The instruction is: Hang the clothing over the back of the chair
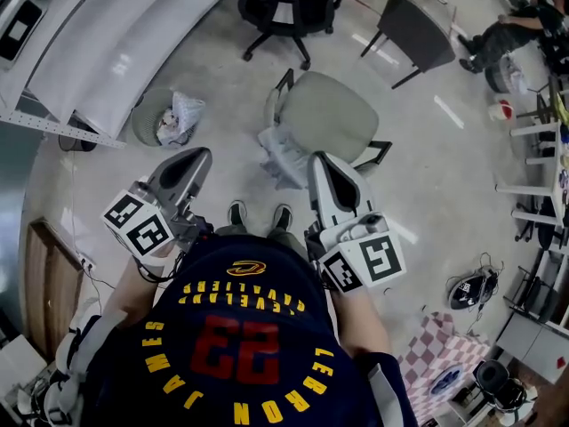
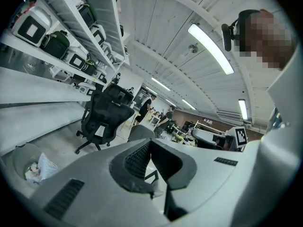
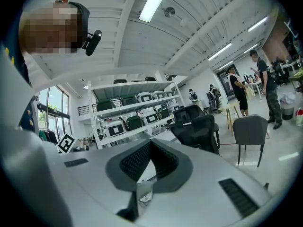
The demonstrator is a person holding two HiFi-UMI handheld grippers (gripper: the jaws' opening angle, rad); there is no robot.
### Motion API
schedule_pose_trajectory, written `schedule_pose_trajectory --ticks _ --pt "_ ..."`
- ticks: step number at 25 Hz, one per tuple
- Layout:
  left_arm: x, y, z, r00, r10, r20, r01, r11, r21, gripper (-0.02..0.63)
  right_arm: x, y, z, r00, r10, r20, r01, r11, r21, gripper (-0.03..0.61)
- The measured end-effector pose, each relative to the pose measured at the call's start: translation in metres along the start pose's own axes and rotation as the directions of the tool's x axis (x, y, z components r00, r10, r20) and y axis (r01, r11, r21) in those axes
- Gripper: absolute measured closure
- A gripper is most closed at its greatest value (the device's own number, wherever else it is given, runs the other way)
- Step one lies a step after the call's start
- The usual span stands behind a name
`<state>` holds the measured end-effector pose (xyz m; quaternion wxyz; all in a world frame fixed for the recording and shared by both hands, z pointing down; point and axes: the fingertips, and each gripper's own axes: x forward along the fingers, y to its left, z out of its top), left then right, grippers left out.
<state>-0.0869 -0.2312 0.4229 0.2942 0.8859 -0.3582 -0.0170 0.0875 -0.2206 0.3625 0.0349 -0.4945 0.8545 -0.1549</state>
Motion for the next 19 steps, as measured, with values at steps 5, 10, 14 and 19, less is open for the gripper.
schedule_pose_trajectory --ticks 5,10,14,19 --pt "-0.002 0.006 0.003 1.000 0.005 0.001 -0.005 1.000 -0.009 0.611 0.003 0.001 -0.004 1.000 -0.007 -0.013 0.007 1.000 0.001 0.569" --pt "-0.007 0.018 0.006 1.000 0.024 -0.003 -0.024 1.000 -0.018 0.611 0.005 0.000 -0.012 0.999 -0.017 -0.046 0.017 1.000 0.010 0.569" --pt "-0.010 0.034 0.015 0.999 0.035 0.018 -0.035 0.999 -0.018 0.611 0.010 0.000 -0.018 0.997 -0.026 -0.067 0.026 1.000 0.001 0.569" --pt "-0.017 0.062 0.016 0.997 0.062 0.040 -0.061 0.998 -0.020 0.611 0.018 0.004 -0.041 0.995 -0.034 -0.098 0.034 0.999 -0.001 0.569"
